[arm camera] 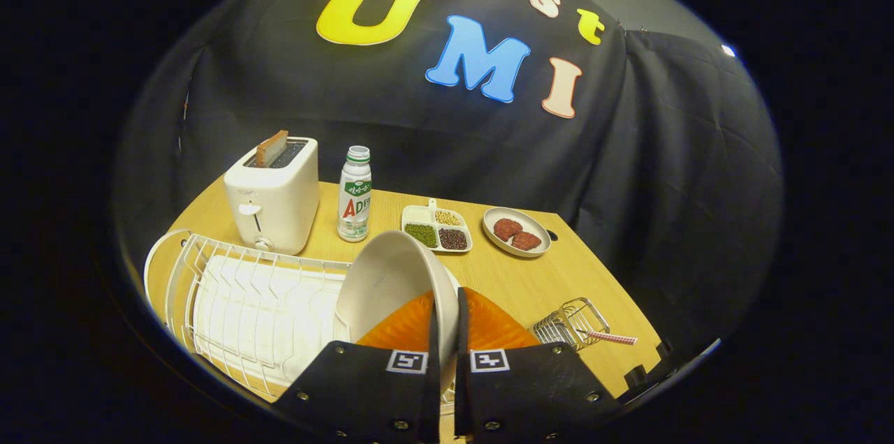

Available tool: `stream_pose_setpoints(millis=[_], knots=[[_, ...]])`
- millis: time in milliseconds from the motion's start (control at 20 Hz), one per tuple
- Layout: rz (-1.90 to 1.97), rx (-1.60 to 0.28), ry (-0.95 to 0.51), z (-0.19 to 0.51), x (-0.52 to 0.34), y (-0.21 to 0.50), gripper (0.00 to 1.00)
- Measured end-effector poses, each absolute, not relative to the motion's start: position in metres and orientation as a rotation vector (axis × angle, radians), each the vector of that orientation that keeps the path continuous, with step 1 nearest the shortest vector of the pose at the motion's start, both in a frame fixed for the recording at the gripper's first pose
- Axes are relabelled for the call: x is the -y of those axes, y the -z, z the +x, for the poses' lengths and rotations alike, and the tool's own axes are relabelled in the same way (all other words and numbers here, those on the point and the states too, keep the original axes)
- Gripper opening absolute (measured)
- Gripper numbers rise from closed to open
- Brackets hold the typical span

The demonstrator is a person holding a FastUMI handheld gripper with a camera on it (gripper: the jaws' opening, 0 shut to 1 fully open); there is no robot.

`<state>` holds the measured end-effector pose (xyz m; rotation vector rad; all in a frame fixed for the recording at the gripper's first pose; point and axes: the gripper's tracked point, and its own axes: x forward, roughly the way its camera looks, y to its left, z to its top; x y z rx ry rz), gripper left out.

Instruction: Take the plate from the dish rack, then take the spoon from the basket and place it into the plate.

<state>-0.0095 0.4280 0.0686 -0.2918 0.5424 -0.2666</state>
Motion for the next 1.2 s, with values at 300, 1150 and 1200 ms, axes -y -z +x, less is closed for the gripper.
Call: stream_pose_setpoints(millis=[300, 1150, 1200], knots=[[-0.394, -0.538, 0.351, -0.013, -0.433, -0.094, 0.08], [-0.454, -0.384, 0.289, -0.090, -0.441, -0.171, 0.08], [-0.449, -0.380, 0.271, -0.101, -0.441, -0.172, 0.08]])
